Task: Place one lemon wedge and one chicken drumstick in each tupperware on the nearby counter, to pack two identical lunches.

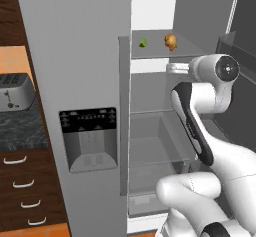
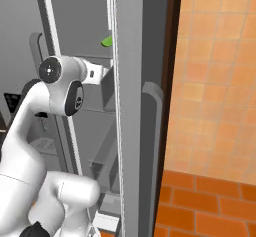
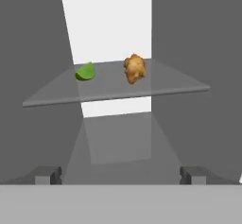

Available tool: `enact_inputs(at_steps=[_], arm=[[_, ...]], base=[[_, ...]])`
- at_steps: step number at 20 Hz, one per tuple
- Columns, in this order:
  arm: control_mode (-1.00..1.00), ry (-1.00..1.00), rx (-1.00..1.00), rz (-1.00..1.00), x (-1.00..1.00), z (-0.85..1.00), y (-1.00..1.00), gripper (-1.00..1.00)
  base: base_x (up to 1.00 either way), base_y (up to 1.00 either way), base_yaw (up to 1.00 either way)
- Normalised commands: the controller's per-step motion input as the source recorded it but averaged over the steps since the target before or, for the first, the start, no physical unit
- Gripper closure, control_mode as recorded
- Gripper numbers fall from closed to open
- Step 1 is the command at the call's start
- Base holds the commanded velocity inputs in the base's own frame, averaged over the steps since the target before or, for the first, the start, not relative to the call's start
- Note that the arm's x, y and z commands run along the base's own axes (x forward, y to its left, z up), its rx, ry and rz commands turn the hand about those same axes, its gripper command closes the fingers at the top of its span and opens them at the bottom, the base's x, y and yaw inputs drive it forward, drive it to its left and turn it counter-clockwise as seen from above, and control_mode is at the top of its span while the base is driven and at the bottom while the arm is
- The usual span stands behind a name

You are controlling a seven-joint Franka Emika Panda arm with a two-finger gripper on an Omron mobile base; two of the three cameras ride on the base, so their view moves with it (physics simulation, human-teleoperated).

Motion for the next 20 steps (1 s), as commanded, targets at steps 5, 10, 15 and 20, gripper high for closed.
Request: enact_inputs(at_steps=[5,10,15,20], arm=[[-1.0,-0.03,0.0,-0.11,0.31,0.79,0.0,-1.0],[-1.0,0.03,0.04,-0.08,0.31,0.72,-0.05,-1.0],[-1.0,0.14,0.09,-0.06,0.52,0.16,-0.19,-1.0],[-1.0,0.15,0.0,0.0,0.84,-0.36,-0.26,-1.0]], base=[[0.0,0.0,0.0],[0.0,0.0,0.0],[0.0,0.0,0.0],[0.0,0.0,0.0]])
